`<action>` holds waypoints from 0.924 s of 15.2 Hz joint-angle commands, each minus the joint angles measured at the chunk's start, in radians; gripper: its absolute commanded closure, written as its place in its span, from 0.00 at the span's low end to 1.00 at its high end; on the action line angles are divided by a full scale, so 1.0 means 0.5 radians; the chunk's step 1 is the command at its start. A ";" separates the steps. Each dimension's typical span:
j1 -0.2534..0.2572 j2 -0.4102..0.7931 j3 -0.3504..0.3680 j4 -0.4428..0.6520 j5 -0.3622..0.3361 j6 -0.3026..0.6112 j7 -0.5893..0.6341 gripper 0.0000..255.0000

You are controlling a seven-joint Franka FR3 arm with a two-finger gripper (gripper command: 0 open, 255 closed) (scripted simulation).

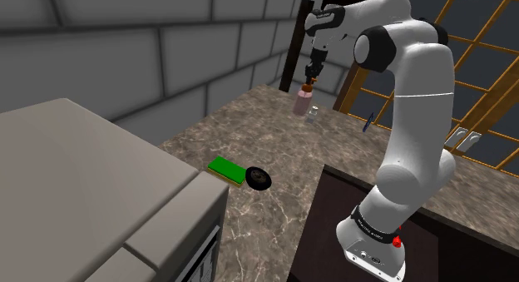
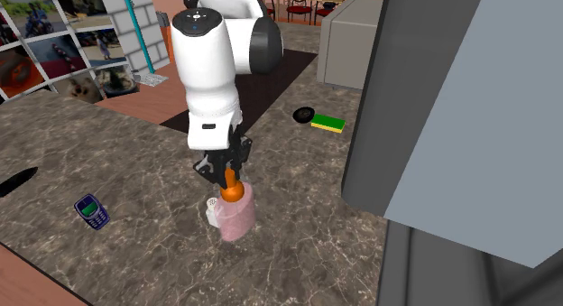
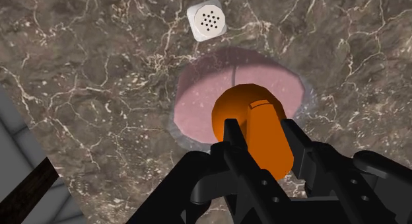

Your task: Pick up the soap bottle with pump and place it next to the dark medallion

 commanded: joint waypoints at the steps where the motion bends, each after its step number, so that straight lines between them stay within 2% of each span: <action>1: -0.005 -0.002 -0.002 0.051 -0.003 -0.052 0.005 1.00; 14: -0.074 0.034 -0.006 0.466 0.004 -0.424 0.026 1.00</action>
